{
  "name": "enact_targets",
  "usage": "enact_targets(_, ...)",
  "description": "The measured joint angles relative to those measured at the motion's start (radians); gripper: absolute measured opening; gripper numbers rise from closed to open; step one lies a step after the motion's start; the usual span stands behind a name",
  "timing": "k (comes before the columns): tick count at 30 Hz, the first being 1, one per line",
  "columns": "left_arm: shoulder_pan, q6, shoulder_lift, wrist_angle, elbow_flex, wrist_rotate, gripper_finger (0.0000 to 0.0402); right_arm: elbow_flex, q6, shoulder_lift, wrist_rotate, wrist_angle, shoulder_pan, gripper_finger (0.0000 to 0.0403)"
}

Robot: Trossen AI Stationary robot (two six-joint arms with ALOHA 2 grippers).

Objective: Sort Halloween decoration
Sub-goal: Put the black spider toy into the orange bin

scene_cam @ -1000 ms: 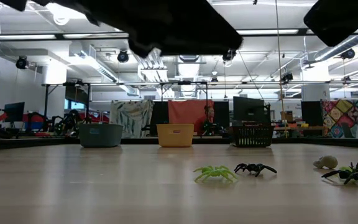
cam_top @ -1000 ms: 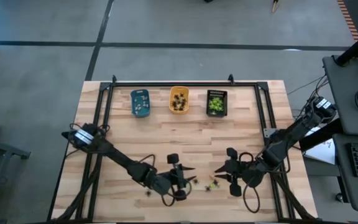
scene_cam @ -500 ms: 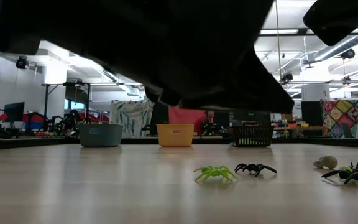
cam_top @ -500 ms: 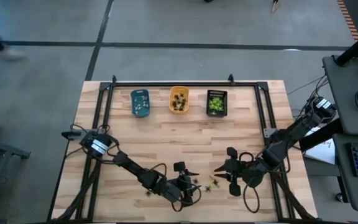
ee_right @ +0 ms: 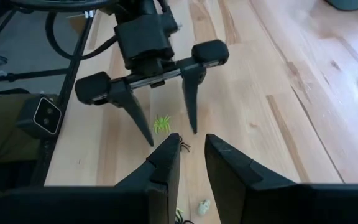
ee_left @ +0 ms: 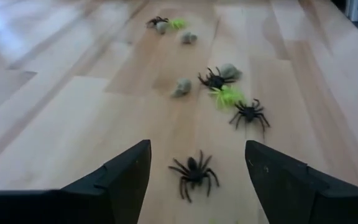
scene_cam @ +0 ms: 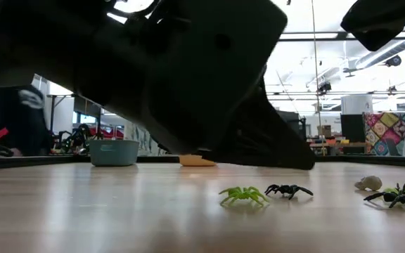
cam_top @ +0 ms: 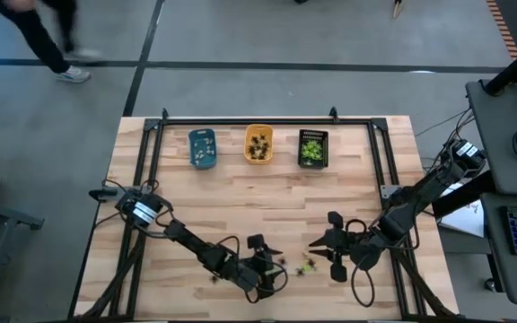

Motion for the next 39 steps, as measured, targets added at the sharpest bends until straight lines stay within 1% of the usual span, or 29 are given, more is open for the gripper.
enact_targets(7,0.000,-0.003,0.066,0.005,0.037,0.014,0.0245,-0.001,0.000,0.000,0.026,-0.001,0.000,0.0068)
enact_targets(11,-0.001,-0.009,0.071,0.004,0.038,-0.002,0.0244,-0.003,0.000,0.000,0.026,0.000,0.000,0.0068)
enact_targets(14,0.000,-0.009,0.071,-0.002,0.038,-0.006,0.0234,-0.003,0.000,0.000,0.026,0.000,0.000,0.0068)
enact_targets(17,0.001,-0.010,0.071,-0.008,0.038,-0.007,0.0216,-0.003,0.000,0.000,0.026,0.000,0.000,0.0068)
enact_targets(25,0.002,-0.010,0.071,-0.013,0.038,-0.008,0.0139,-0.003,0.000,0.000,0.026,0.000,0.000,0.0068)
enact_targets(29,0.002,-0.009,0.071,-0.015,0.038,-0.013,0.0109,-0.003,0.000,0.000,0.026,0.000,0.000,0.0068)
enact_targets(35,0.003,-0.002,0.071,-0.021,0.043,-0.015,0.0079,-0.003,0.000,0.000,0.026,0.000,0.000,0.0068)
enact_targets(39,0.003,0.007,0.070,-0.021,0.043,-0.016,0.0075,-0.003,0.000,0.001,0.026,0.000,0.000,0.0068)
